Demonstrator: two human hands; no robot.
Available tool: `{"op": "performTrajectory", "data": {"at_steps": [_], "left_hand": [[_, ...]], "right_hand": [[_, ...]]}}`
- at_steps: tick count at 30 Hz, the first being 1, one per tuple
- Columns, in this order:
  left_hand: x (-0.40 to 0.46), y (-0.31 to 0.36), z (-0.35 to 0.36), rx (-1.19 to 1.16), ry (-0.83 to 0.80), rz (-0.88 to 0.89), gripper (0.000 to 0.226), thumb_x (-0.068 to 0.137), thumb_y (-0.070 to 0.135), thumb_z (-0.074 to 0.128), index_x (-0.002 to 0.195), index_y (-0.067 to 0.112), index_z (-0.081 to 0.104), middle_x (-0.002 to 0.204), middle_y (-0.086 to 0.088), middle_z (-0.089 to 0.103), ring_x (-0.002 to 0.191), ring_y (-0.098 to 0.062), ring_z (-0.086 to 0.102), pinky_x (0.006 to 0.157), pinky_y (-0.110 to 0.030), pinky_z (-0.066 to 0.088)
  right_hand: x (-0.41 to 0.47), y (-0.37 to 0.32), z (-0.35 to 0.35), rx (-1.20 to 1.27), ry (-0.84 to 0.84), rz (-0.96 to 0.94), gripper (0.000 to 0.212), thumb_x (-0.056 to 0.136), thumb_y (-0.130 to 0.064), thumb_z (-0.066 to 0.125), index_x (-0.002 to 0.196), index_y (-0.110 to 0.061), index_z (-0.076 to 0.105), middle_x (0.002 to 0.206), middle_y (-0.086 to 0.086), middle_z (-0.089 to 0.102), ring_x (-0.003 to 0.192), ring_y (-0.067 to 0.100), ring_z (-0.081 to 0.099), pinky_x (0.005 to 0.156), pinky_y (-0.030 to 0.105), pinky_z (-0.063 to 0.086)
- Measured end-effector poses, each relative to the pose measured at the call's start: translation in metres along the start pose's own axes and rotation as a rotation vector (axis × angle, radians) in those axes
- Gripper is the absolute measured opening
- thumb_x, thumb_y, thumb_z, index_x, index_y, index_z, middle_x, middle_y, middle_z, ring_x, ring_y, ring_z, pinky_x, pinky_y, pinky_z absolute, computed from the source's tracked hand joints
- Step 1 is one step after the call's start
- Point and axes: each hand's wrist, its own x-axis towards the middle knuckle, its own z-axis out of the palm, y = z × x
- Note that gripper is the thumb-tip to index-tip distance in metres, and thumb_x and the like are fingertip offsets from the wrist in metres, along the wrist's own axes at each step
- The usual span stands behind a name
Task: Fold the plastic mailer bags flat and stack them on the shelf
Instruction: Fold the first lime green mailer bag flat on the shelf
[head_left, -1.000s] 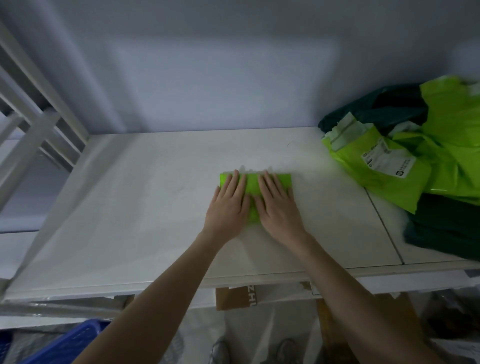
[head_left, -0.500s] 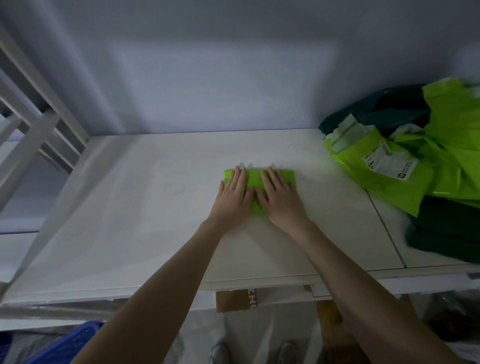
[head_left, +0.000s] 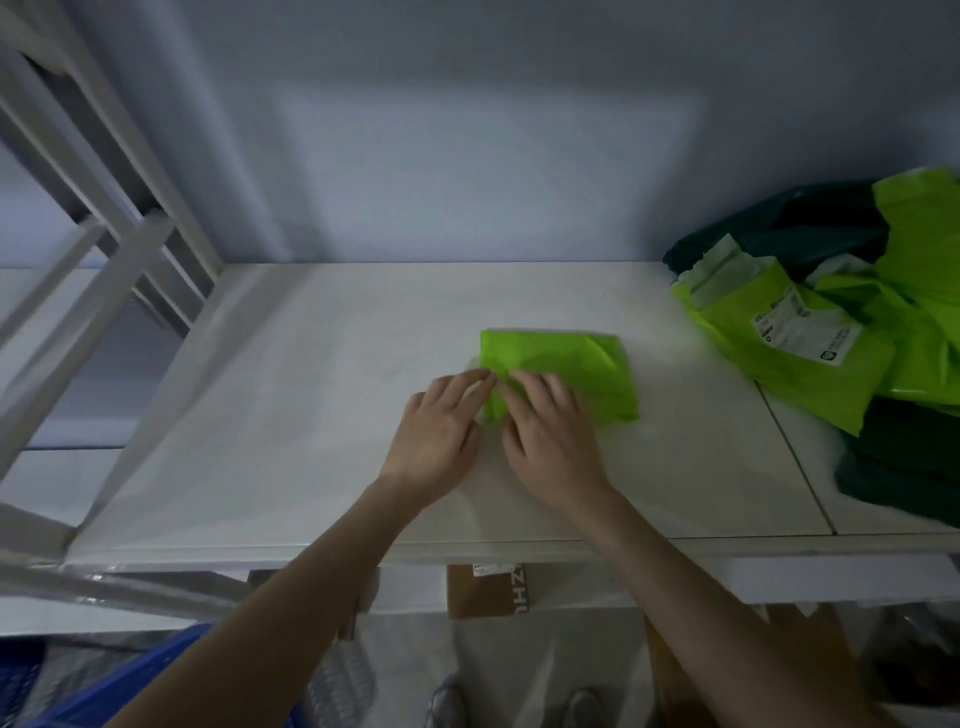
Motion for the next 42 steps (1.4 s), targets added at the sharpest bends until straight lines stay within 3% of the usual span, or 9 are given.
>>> {"op": "performTrajectory", "data": {"at_steps": [6, 9, 18, 22, 26, 30, 34, 39, 42], "left_hand": [[-0.007, 0.008, 0.017, 0.061, -0.120, -0.064, 0.064, 0.085, 0.038, 0.020, 0.137, 0.012, 0.047, 0.138, -0.002, 0.052, 0.126, -0.025, 0.050, 0.098, -0.037, 0.041], [-0.011, 0.010, 0.022, 0.112, -0.176, -0.068, 0.068, 0.086, 0.041, 0.012, 0.143, 0.014, 0.038, 0.146, 0.001, 0.043, 0.134, -0.023, 0.041, 0.106, -0.038, 0.033], [-0.012, 0.010, 0.028, 0.168, -0.142, -0.103, 0.055, 0.089, 0.039, 0.029, 0.132, 0.018, 0.054, 0.133, 0.004, 0.057, 0.120, -0.020, 0.056, 0.092, -0.039, 0.046], [-0.008, 0.011, 0.025, 0.152, -0.104, -0.091, 0.055, 0.088, 0.038, 0.027, 0.131, 0.017, 0.055, 0.136, 0.001, 0.055, 0.120, -0.022, 0.055, 0.093, -0.041, 0.045], [0.002, 0.019, 0.018, 0.114, -0.080, 0.018, 0.062, 0.087, 0.036, 0.020, 0.144, 0.016, 0.036, 0.150, 0.002, 0.036, 0.134, -0.021, 0.040, 0.105, -0.042, 0.035], [0.010, 0.023, 0.021, -0.061, -0.125, 0.112, 0.069, 0.085, 0.039, 0.009, 0.150, 0.015, 0.015, 0.154, -0.002, 0.026, 0.141, -0.018, 0.026, 0.114, -0.030, 0.020], [0.009, 0.020, 0.025, 0.012, -0.128, 0.096, 0.069, 0.086, 0.043, 0.008, 0.151, 0.018, 0.006, 0.156, 0.000, 0.023, 0.143, -0.015, 0.020, 0.115, -0.028, 0.013], [0.009, 0.020, 0.026, 0.088, -0.151, 0.141, 0.071, 0.085, 0.046, 0.007, 0.150, 0.019, 0.016, 0.156, 0.002, 0.020, 0.143, -0.016, 0.021, 0.115, -0.031, 0.007], [0.008, 0.021, 0.024, 0.122, -0.114, 0.147, 0.064, 0.089, 0.040, 0.023, 0.143, 0.010, 0.037, 0.148, -0.005, 0.040, 0.133, -0.022, 0.042, 0.110, -0.040, 0.028]], "right_hand": [[-0.013, -0.003, 0.012, -0.109, -0.145, 0.024, 0.051, 0.086, -0.033, 0.033, 0.126, -0.012, 0.057, 0.127, 0.001, 0.058, 0.106, 0.022, 0.043, 0.086, 0.038, 0.045], [-0.016, -0.004, 0.014, -0.120, -0.167, 0.025, 0.051, 0.089, -0.032, 0.033, 0.129, -0.010, 0.055, 0.130, 0.002, 0.056, 0.107, 0.022, 0.046, 0.089, 0.038, 0.046], [-0.014, -0.001, 0.016, -0.076, -0.053, 0.035, 0.046, 0.089, -0.029, 0.037, 0.120, -0.002, 0.060, 0.124, 0.010, 0.060, 0.099, 0.025, 0.051, 0.085, 0.035, 0.050], [-0.013, 0.005, 0.014, -0.059, -0.016, 0.054, 0.051, 0.087, -0.028, 0.034, 0.118, 0.003, 0.060, 0.121, 0.016, 0.061, 0.105, 0.025, 0.046, 0.095, 0.035, 0.041], [-0.015, 0.008, 0.009, -0.092, -0.053, 0.093, 0.051, 0.084, -0.032, 0.034, 0.121, -0.006, 0.059, 0.117, 0.006, 0.059, 0.105, 0.025, 0.046, 0.087, 0.039, 0.048], [-0.016, 0.011, 0.008, -0.070, -0.055, 0.115, 0.049, 0.081, -0.029, 0.038, 0.121, -0.008, 0.059, 0.114, 0.004, 0.060, 0.097, 0.024, 0.049, 0.079, 0.035, 0.045], [-0.016, 0.018, 0.003, 0.042, -0.065, 0.099, 0.049, 0.088, -0.024, 0.031, 0.121, 0.000, 0.057, 0.114, 0.010, 0.060, 0.099, 0.028, 0.056, 0.090, 0.036, 0.044], [-0.023, 0.025, 0.000, -0.043, -0.053, 0.102, 0.042, 0.090, -0.026, 0.035, 0.116, -0.006, 0.062, 0.115, 0.004, 0.063, 0.100, 0.021, 0.058, 0.084, 0.032, 0.041], [-0.021, 0.024, 0.002, 0.015, -0.048, 0.146, 0.043, 0.089, -0.024, 0.034, 0.115, -0.003, 0.062, 0.113, 0.008, 0.063, 0.099, 0.024, 0.058, 0.086, 0.035, 0.045]]}}
